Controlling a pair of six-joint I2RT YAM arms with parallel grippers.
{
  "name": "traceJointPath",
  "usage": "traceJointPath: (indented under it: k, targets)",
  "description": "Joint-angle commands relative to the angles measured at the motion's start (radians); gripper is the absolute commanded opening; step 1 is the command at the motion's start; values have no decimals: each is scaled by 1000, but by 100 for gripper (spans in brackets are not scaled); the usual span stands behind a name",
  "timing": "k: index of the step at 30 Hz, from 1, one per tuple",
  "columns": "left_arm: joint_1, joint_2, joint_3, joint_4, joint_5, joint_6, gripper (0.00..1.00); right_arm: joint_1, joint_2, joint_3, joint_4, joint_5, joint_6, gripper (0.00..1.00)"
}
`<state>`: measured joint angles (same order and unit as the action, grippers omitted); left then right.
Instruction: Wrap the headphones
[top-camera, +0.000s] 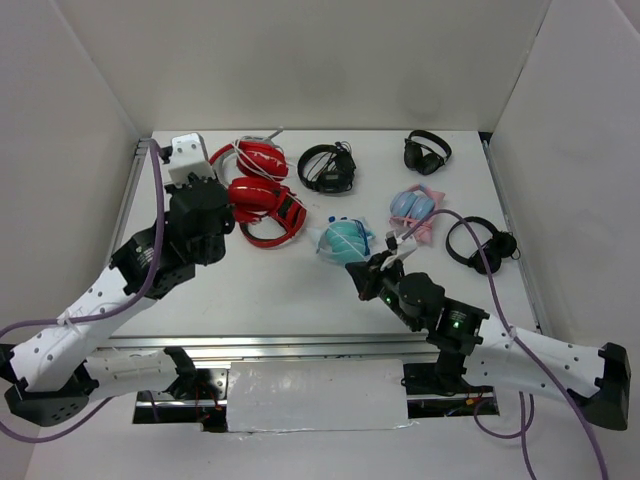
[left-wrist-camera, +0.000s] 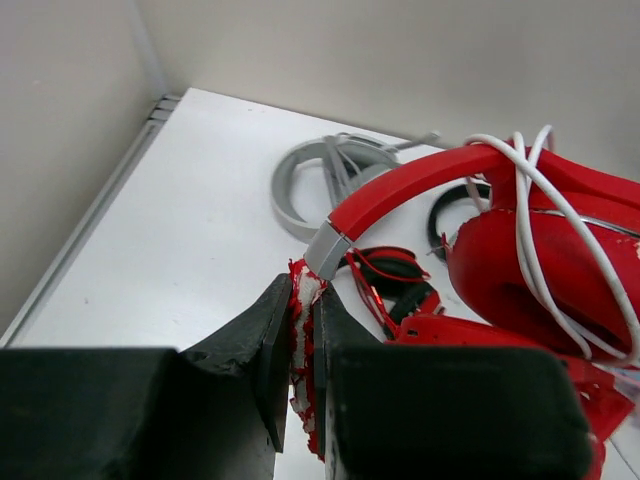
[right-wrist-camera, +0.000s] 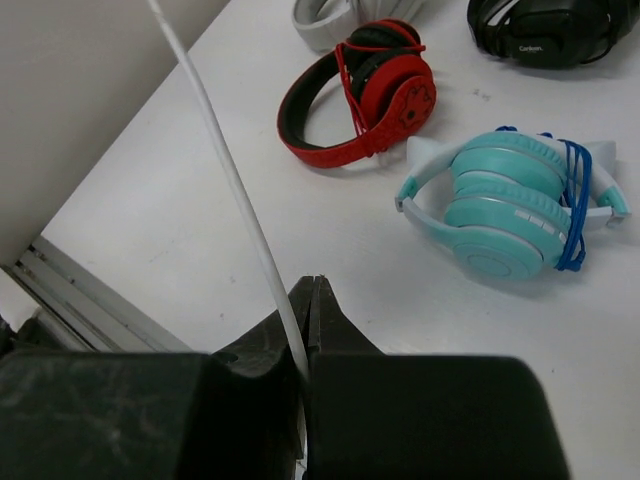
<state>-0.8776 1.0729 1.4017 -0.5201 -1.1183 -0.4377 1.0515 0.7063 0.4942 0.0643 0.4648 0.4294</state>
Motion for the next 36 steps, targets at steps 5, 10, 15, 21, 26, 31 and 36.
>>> traceJointPath:
  k: [5, 10, 15, 21, 26, 31, 36]
  targets:
    - [152, 70, 25, -4, 76, -122, 0, 230, -10, 139, -176, 368, -53, 0]
    - [261, 70, -53, 63, 291, -92, 0, 304, 36, 213, -224, 492, -106, 0]
    - [299, 81, -113, 92, 415, -46, 0, 254, 61, 241, -210, 522, -162, 0]
    - [267, 143, -156, 86, 491, 24, 0, 220, 45, 270, -94, 266, -396, 0]
    - [183, 252, -158, 71, 538, 83, 0, 219, 114, 355, -69, 169, -552, 0]
    - [79, 254, -242, 150, 615, 164, 0, 179, 199, 435, -15, 157, -639, 0]
    - [-35, 175, -343, 245, 701, 224, 0, 73, 225, 458, -4, 63, -620, 0]
